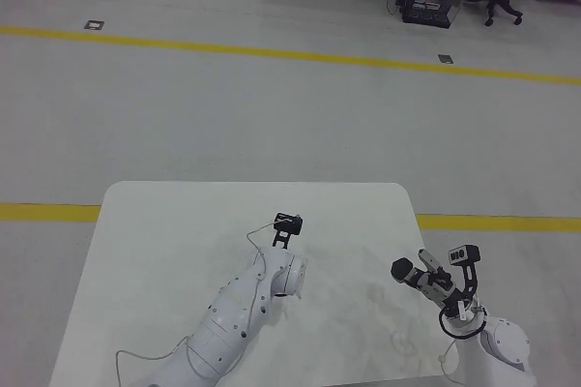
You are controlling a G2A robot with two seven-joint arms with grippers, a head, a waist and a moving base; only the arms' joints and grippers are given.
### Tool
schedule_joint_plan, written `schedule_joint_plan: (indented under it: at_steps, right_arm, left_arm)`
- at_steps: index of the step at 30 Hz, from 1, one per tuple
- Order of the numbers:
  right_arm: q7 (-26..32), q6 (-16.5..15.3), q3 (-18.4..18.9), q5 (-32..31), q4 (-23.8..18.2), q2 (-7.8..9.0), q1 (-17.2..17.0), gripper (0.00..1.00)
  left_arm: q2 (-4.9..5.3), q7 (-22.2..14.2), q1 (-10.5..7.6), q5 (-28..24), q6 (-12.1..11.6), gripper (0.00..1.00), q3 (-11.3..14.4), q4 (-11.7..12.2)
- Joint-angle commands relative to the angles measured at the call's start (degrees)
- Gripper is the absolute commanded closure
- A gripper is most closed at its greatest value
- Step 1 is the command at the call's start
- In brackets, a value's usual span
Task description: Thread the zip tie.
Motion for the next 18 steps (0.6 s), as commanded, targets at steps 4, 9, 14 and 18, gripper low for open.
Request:
schedule_joint_plan:
  at_steps: [4,9,14,18]
  right_arm:
    - [0.0,0.0,0.0,0.0,0.0,0.0,0.0,0.0]
    - [0.0,0.0,0.0,0.0,0.0,0.0,0.0,0.0]
    - [0.0,0.0,0.0,0.0,0.0,0.0,0.0,0.0]
    - [0.0,0.0,0.0,0.0,0.0,0.0,0.0,0.0]
  left_arm:
    - [-0.15,-0.14,-0.42,0.0,0.0,0.74,0.58,1.03]
    - [-0.28,0.02,-0.76,-0.05,0.0,0.74,0.94,1.9]
    - [-0.39,-0.31,-1.14,-1.63,0.0,0.75,1.59,2.57]
    - [-0.36,0.14,-1.52,-4.31,0.0,0.76,2.38,2.86]
